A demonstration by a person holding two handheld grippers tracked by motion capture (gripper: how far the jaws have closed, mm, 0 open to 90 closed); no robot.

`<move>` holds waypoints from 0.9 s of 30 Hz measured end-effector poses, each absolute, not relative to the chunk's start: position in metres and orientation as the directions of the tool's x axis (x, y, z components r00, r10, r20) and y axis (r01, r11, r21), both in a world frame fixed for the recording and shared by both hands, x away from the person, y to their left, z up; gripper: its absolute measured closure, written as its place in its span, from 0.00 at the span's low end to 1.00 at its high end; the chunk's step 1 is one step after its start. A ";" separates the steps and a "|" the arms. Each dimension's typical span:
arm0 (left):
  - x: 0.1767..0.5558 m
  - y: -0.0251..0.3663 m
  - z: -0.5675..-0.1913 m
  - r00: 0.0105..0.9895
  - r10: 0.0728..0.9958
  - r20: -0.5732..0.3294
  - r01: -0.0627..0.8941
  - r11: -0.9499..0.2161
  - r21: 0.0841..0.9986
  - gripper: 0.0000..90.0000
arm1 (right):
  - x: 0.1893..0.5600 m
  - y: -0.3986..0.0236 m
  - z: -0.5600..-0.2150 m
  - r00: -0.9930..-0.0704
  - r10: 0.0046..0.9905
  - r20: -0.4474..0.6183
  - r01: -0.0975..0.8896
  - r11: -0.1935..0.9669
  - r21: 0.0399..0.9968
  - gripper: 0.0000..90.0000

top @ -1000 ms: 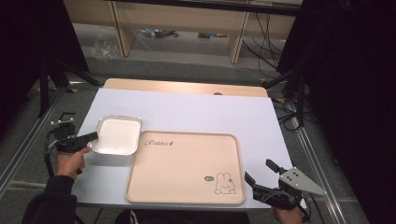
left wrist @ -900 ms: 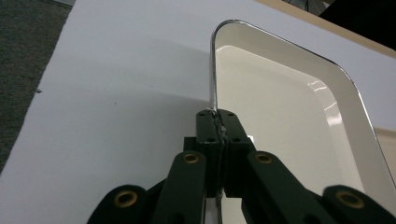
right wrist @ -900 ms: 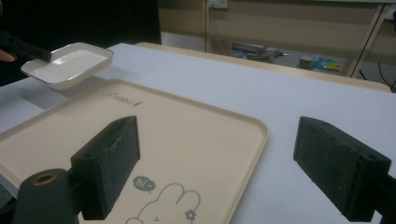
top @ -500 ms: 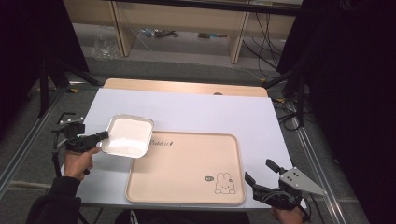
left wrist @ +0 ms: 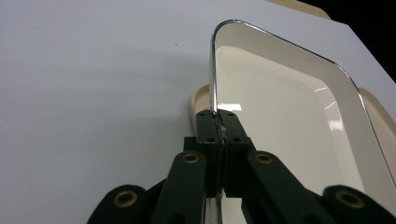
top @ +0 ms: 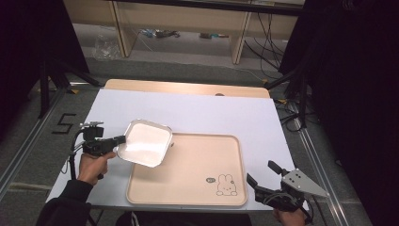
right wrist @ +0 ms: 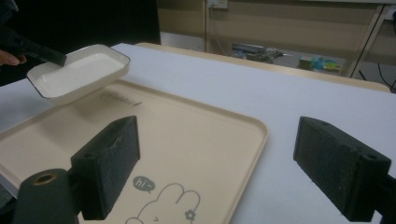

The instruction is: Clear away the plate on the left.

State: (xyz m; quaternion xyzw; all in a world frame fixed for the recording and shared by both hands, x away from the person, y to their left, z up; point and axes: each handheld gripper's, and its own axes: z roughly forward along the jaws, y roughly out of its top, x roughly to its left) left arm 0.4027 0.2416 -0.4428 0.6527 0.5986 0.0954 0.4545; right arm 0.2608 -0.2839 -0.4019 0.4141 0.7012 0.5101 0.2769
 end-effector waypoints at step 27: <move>0.389 0.160 -0.461 0.445 0.812 -0.377 0.745 -0.103 0.659 0.98 | 0.260 -0.284 -0.402 -0.505 0.862 0.046 0.307 0.130 0.943 0.17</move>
